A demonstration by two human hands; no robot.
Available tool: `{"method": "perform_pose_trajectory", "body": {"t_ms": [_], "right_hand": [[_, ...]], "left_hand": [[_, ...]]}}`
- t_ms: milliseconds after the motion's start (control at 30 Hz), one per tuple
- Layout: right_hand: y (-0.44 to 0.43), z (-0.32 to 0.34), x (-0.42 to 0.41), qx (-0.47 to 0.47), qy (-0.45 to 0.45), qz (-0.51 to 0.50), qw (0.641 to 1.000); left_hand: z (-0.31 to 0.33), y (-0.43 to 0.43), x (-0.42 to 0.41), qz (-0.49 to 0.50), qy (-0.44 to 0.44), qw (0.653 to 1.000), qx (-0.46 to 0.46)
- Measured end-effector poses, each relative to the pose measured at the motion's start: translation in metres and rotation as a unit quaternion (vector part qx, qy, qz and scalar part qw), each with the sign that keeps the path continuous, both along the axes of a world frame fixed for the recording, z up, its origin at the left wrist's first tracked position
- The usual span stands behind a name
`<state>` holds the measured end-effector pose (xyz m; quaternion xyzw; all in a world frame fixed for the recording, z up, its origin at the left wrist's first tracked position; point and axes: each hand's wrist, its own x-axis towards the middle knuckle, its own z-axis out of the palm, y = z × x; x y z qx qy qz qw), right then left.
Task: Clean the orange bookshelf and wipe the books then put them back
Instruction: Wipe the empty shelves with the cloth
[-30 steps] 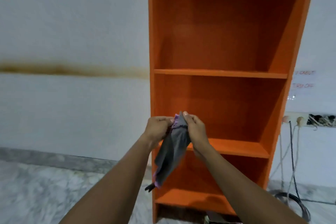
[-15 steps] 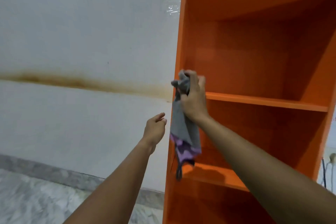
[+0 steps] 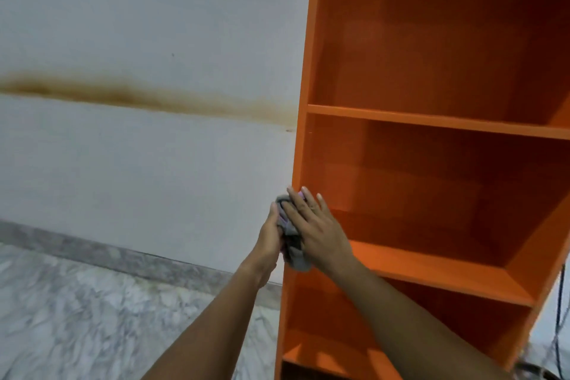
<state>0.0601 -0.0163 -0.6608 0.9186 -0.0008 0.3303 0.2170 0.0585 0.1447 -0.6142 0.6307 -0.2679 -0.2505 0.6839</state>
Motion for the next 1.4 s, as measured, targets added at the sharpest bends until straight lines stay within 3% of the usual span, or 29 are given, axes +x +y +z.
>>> {"method": "perform_pose_trajectory", "body": {"t_ms": [100,200,300,400,500,633,800,900,1000,1067,1133,1233,1333,1400], "right_hand": [[-0.006,-0.043,-0.016,0.02,0.086,-0.01,0.996],[-0.019,-0.067,-0.042,0.099,0.13,-0.031,0.986],[-0.034,-0.066,-0.081,0.187,0.136,-0.058,0.971],[-0.056,-0.058,-0.123,0.242,0.137,-0.117,0.953],[-0.085,-0.063,-0.171,0.259,0.072,-0.167,0.949],[-0.12,-0.074,-0.239,0.326,-0.041,-0.232,0.915],[-0.122,-0.093,-0.289,0.461,-0.228,-0.192,0.836],[-0.113,-0.114,-0.293,0.557,-0.32,-0.188,0.743],[-0.129,-0.143,-0.285,0.66,-0.33,-0.247,0.628],[-0.143,-0.162,-0.277,0.677,-0.332,-0.273,0.597],[-0.156,-0.182,-0.262,0.67,-0.328,-0.282,0.604],[-0.174,-0.22,-0.24,0.607,-0.255,-0.29,0.694],[-0.187,-0.271,-0.227,0.555,-0.048,-0.312,0.77],[-0.203,-0.313,-0.227,0.48,0.08,-0.346,0.802]], "left_hand": [[-0.041,-0.002,0.001,-0.016,-0.025,0.999,0.045],[-0.081,-0.007,0.004,-0.044,-0.088,0.986,0.137],[-0.107,-0.018,-0.008,0.026,-0.263,0.932,0.247],[-0.1,-0.037,-0.03,0.067,-0.407,0.876,0.249],[-0.099,-0.068,-0.049,0.021,-0.5,0.803,0.322],[-0.109,-0.101,-0.077,-0.043,-0.496,0.771,0.398],[-0.132,-0.125,-0.116,-0.047,-0.517,0.771,0.368],[-0.148,-0.138,-0.131,-0.086,-0.516,0.764,0.377],[-0.163,-0.152,-0.133,-0.119,-0.48,0.769,0.403],[-0.178,-0.16,-0.127,-0.13,-0.447,0.78,0.419],[-0.199,-0.169,-0.115,-0.139,-0.415,0.789,0.43],[-0.231,-0.182,-0.089,-0.159,-0.377,0.792,0.454],[-0.261,-0.195,-0.06,-0.193,-0.349,0.774,0.491],[-0.285,-0.201,-0.039,-0.22,-0.332,0.761,0.512]]}}
